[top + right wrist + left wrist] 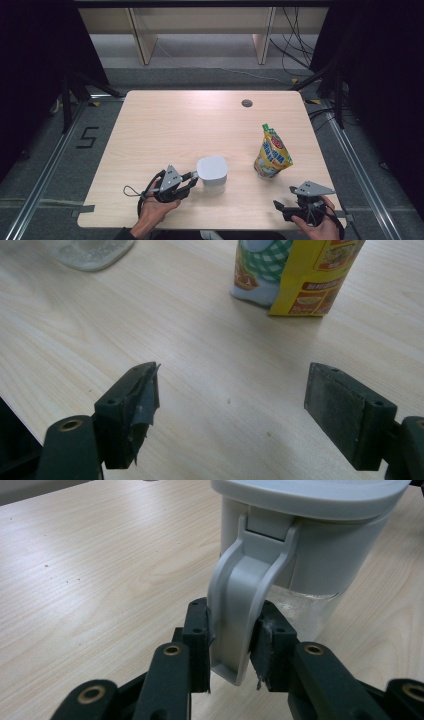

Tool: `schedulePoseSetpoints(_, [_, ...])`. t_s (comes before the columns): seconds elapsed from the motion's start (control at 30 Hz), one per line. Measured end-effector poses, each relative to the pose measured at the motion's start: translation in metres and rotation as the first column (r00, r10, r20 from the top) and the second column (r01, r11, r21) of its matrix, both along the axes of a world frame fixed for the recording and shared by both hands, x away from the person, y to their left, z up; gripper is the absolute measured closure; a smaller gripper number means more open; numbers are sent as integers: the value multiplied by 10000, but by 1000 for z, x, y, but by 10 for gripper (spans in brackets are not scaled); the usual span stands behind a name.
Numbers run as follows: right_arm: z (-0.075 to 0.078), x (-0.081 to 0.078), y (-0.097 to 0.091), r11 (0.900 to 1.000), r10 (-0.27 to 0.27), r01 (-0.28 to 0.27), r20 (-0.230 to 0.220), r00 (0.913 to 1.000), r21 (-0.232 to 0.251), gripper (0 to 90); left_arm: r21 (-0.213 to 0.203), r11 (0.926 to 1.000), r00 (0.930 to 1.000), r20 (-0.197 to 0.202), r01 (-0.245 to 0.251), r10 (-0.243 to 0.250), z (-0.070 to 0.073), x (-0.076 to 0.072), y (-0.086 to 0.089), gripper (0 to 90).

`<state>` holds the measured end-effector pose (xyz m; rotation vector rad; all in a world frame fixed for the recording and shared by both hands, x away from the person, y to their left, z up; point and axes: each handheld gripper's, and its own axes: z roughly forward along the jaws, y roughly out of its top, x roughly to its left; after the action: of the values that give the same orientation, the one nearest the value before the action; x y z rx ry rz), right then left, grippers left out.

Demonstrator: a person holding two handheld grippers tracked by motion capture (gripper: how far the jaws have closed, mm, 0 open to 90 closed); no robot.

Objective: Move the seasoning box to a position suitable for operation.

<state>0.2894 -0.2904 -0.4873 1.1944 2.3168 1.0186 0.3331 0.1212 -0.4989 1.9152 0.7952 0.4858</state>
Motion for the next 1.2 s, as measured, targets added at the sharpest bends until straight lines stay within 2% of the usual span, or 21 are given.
schedulePoseSetpoints(0.03, [0,-1,1,9999,-85,86,-129,9999,73,230,61,10000,10000,23,2,-2,0,-1,-1,701])
schedulePoseSetpoints(0.07, [0,0,1,10000,29,-28,-62,10000,41,230,114,9999,10000,73,33,-34,1,-1,-1,701])
schedulePoseSetpoints(0.13, [1,-1,3,10000,-18,18,-82,10000,48,230,-24,9999,9999,-26,103,-104,0,-1,-2,701])
schedulePoseSetpoints(0.17, [0,0,2,10000,40,-40,-41,10000,14,230,46,9993,9993,7,368,-368,0,-1,-3,701])
schedulePoseSetpoints(0.2, [0,1,0,9995,262,-259,181,9995,-168,230,118,9988,9988,131,478,-480,0,-1,-4,701])
schedulePoseSetpoints(0.23, [0,1,1,9998,160,-159,65,9999,-89,230,109,9986,9987,-23,514,-514,1,-2,-5,701])
schedulePoseSetpoints(0.3, [0,1,0,9998,168,-168,53,9998,44,231,189,9965,9967,29,809,-810,1,-2,-6,700])
schedulePoseSetpoints(0.37, [0,0,0,10000,-44,45,-105,9999,72,230,208,9958,9960,-52,896,-895,2,-3,-7,700])
schedulePoseSetpoints(0.4, [-1,1,-1,10000,49,-48,-59,10000,46,230,351,9931,9937,53,1117,-1120,2,-1,-6,699])
schedulePoseSetpoints(0.43, [-1,2,-2,9999,126,-126,56,9999,-9,230,136,9951,9951,-179,979,-976,2,-3,-7,699])
schedulePoseSetpoints(0.47, [-1,2,-2,9999,120,-120,43,9999,-1,230,223,9952,9953,-186,956,-952,2,-2,-7,698])
schedulePoseSetpoints(0.53, [-1,3,-3,9999,119,-119,24,9999,-44,230,61,9963,9961,-226,857,-855,2,-1,-7,697])
schedulePoseSetpoints(0.6, [-1,3,-2,9999,137,-137,18,9999,-47,230,112,9952,9952,-164,967,-966,2,0,-6,696])
schedulePoseSetpoints(0.63, [-1,3,-2,9997,227,-226,-53,9997,73,230,23,9955,9953,-197,951,-950,1,0,-6,696])
schedulePoseSetpoints(0.7, [-1,2,-1,9999,161,-161,15,9999,-48,231,122,9951,9951,-99,985,-984,2,1,-6,696])
schedulePoseSetpoints(0.87, [-1,2,-1,9998,189,-189,68,9998,7,231,-21,9963,9961,-204,860,-861,1,0,-6,680])
schedulePoseSetpoints(0.9, [-1,2,-1,9998,168,-167,56,9998,-90,231,-163,9967,9960,-392,792,-798,1,-1,-7,637])
schedulePoseSetpoints(0.93, [-1,2,-1,9998,168,-167,56,9998,-90,231,-108,9963,9953,-456,851,-855,2,-2,-6,637])
schedulePoseSetpoints(1.03, [0,1,0,9997,212,-212,74,9997,-111,231,-55,9962,9951,-449,874,-875,7,-6,-3,416])
schedulePoseSetpoints(1.1, [0,1,0,9997,208,-207,65,9998,-100,231,-134,9954,9945,-430,949,-954,10,-7,-2,383])
schedulePoseSetpoints(1.2, [0,2,0,9995,258,-256,131,9996,-171,231,-40,9954,9945,-420,957,-958,15,-11,-1,303])
